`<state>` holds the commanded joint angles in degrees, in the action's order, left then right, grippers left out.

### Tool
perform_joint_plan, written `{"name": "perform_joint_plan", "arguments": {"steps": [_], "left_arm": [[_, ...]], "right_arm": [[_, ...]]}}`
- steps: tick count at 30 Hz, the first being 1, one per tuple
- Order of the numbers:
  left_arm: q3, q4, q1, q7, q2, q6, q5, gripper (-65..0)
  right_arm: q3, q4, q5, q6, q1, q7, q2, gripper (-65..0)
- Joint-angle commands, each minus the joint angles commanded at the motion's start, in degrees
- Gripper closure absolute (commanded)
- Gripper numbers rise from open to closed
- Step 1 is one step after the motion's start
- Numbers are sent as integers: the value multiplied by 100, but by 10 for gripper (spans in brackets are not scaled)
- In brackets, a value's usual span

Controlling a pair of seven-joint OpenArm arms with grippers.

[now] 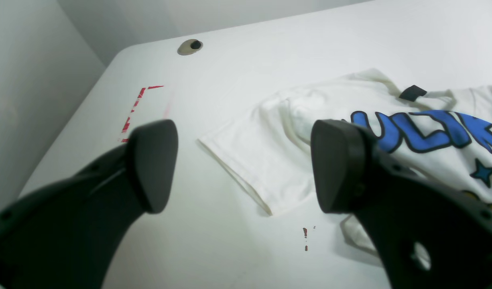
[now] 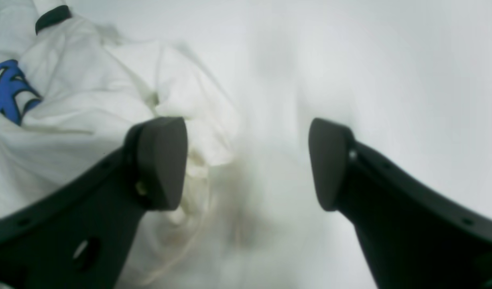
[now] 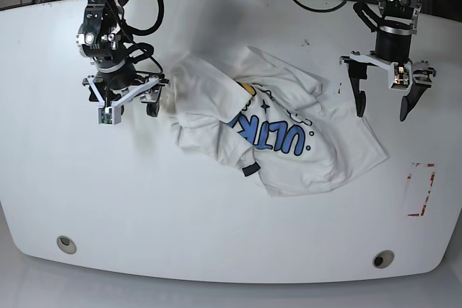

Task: Fold the T-shirt properly
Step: 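Grasp a bunched fold of the shirt with the right gripper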

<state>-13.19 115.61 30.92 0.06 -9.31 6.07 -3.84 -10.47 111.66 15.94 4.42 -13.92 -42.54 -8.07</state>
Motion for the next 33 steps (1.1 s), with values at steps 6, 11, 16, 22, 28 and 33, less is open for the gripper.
{"name": "perform_joint_plan", "arguments": {"steps": [6,11,16,22,28,33], "left_arm": [[-13,-7,-2,-12,-15,0,17,-489],[-13,-14,4,0,-37,4,12,-488],[-12,-9,29,2,-46,3,14,-486],[-20,13,61,-4,-57,4,27,-485],[-26,25,57,-12,-30,12,29,-488],[-31,38,60,-11,-33,18,27,-488]], "right_arm": [[130,-214,-42,7,-9,8,151,-453],[253,-379,-51,5,17,42,155,-442],[538,-512,-39,26,35,83,126,-379],[915,-596,-42,66,39,122,148,-324],[1248,-682,-58,267,70,97,215,-388],[1194,-739,-55,302,119,117,198,-413]]}}
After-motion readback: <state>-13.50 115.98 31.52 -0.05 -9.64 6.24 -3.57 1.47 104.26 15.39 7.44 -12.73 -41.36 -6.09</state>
